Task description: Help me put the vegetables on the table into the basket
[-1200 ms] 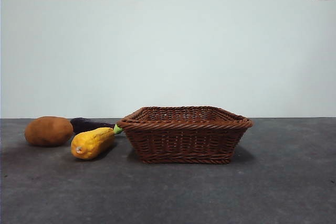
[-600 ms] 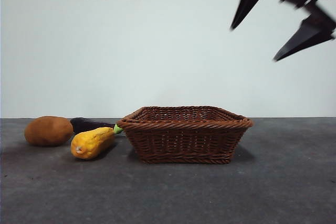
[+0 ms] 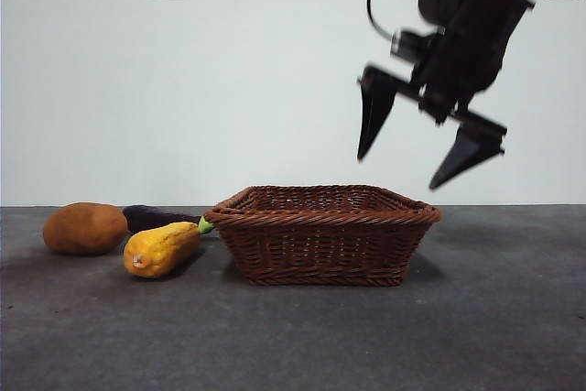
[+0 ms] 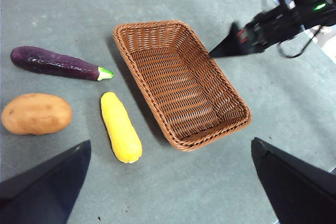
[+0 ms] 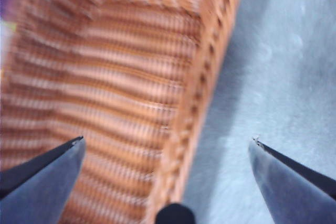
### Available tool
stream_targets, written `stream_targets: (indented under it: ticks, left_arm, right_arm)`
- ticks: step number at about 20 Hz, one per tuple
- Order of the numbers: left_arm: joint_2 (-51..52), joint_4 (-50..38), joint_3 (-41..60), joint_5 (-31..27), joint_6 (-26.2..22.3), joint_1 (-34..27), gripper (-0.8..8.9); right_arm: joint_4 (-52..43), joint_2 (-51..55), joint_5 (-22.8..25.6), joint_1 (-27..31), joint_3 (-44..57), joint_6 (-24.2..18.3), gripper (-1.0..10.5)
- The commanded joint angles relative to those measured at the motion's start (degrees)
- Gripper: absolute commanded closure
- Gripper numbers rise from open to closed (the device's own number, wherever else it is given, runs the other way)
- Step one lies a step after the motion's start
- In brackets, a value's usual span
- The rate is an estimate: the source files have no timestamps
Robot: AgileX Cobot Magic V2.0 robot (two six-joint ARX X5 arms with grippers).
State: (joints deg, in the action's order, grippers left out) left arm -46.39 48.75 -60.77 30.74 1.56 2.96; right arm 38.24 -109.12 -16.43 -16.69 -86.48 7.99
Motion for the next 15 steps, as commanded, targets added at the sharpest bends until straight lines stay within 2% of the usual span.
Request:
stream_targets:
  ticks: [1,3,6,8,10,12,13,15]
  left_arm:
    - [0.1,-0.2,-0.1,0.0,0.3,0.1,2.48]
    - [0.1,-0.3,-0.1,-1.4,0.3,0.1,2.48]
    - [-0.4,-0.3,-0.1,-2.3,0.3,0.1,2.48]
    - [-0.9,-0.3,-0.1,-2.3,0.3,0.1,2.48]
    - [-1.4,-0.4,-0.1,-2.3,0.3,0.1,2.48]
    - [-2.0,-0.4,-0.1,-2.3,0.1,0.1,2.48]
    - [-2.4,-0.4,-0.1,-2.3,0.1,0.1,2.48]
    - [-2.7,-0.4,-0.1,-2.3,0.1,0.1,2.48]
  right_arm:
    - [-1.2,-2.8,0.6,-0.2,-0.1,0.3,4.0]
    - [-2.1,-4.3,0.6,-0.3,0.0,0.4,4.7]
    - [-3.0,-5.8,2.1,-0.6,0.0,0.6,4.9]
    - [-3.3,-7.1,2.3,-1.0,0.0,0.8,5.8]
    - [-3.8,-7.7,2.3,-1.4,0.0,0.9,6.0]
    - [-4.3,-7.7,2.3,-1.7,0.0,0.8,8.1]
    - [-4.3,-7.7,1.7,-1.7,0.0,0.8,8.6]
    - [-3.9,-7.7,1.4,-2.1,0.0,0.8,8.6]
